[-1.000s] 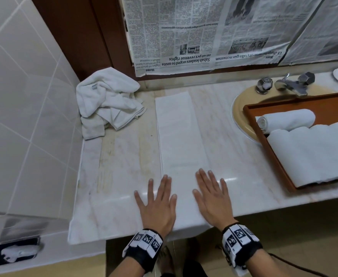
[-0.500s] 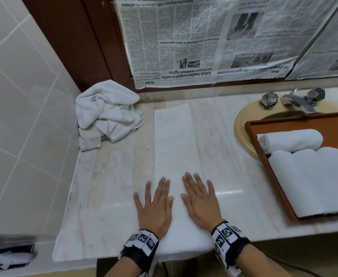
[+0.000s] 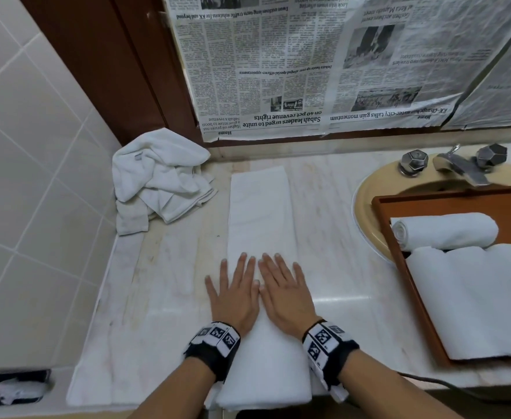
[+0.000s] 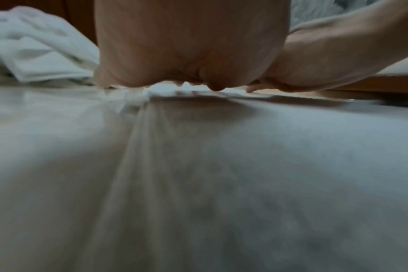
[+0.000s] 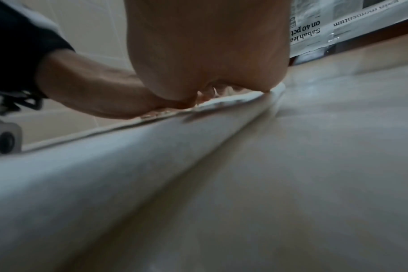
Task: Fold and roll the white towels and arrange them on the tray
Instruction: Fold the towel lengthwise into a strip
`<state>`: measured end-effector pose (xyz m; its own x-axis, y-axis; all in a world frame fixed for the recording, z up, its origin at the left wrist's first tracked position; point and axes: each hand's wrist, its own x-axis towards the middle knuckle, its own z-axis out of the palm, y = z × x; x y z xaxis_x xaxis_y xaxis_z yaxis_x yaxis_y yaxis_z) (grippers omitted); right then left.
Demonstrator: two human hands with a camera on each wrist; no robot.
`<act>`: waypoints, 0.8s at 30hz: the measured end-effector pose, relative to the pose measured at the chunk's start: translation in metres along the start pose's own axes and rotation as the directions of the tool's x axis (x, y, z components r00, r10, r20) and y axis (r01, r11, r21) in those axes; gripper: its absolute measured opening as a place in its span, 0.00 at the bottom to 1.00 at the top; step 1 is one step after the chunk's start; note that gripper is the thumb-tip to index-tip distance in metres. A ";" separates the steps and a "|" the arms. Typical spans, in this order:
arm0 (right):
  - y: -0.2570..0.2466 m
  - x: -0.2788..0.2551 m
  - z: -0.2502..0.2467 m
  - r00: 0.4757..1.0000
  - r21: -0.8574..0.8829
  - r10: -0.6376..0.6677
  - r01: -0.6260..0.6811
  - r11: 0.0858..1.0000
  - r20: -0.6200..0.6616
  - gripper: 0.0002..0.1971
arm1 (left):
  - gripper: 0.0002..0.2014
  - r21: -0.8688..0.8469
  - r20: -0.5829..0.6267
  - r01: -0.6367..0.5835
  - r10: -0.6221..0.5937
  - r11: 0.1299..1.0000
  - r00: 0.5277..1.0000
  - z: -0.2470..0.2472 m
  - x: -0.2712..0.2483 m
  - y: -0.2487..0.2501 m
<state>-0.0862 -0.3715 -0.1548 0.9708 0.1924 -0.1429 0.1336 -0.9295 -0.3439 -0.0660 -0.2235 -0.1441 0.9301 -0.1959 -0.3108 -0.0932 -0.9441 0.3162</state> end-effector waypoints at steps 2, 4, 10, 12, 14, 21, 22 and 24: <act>0.013 0.004 0.002 0.998 -0.037 0.056 -0.055 0.998 0.013 0.30 | 0.26 0.015 0.020 0.033 -0.033 0.999 0.999 -0.001 0.003 -0.011; 0.031 0.001 -0.002 0.995 -0.039 0.099 -0.098 0.994 0.025 0.31 | 0.26 0.033 0.028 0.046 -0.046 0.998 0.999 -0.005 0.002 -0.022; 0.043 0.006 -0.021 0.979 0.015 0.196 -0.195 0.981 -0.051 0.32 | 0.26 -0.038 -0.005 0.100 -0.100 0.994 0.995 -0.022 0.012 -0.037; 0.030 0.024 -0.022 0.988 0.026 0.131 -0.129 0.991 -0.079 0.31 | 0.27 -0.059 -0.027 0.029 -0.030 0.998 0.999 -0.029 0.033 -0.030; 0.016 0.046 -0.020 0.997 0.001 0.057 -0.057 0.998 -0.049 0.30 | 0.27 -0.028 -0.006 -0.050 0.050 0.998 0.999 -0.032 0.057 -0.020; 0.026 0.081 -0.015 0.997 -0.121 0.062 -0.057 0.991 0.036 0.33 | 0.32 0.063 0.078 -0.038 0.033 0.997 0.996 -0.035 0.093 -0.029; 0.033 0.081 -0.017 0.995 -0.112 0.098 -0.095 0.989 0.027 0.34 | 0.31 0.051 0.070 -0.009 0.006 0.999 0.998 -0.037 0.095 -0.032; 0.043 0.082 -0.022 0.984 -0.088 0.178 -0.177 0.980 0.008 0.36 | 0.32 0.031 0.051 0.044 -0.046 0.999 0.998 -0.044 0.099 -0.036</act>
<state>0.0032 -0.4023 -0.1612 0.9774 0.0263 -0.2098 -0.0231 -0.9729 -0.2299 0.0446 -0.1969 -0.1471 0.9139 -0.1660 -0.3706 -0.0629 -0.9595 0.2747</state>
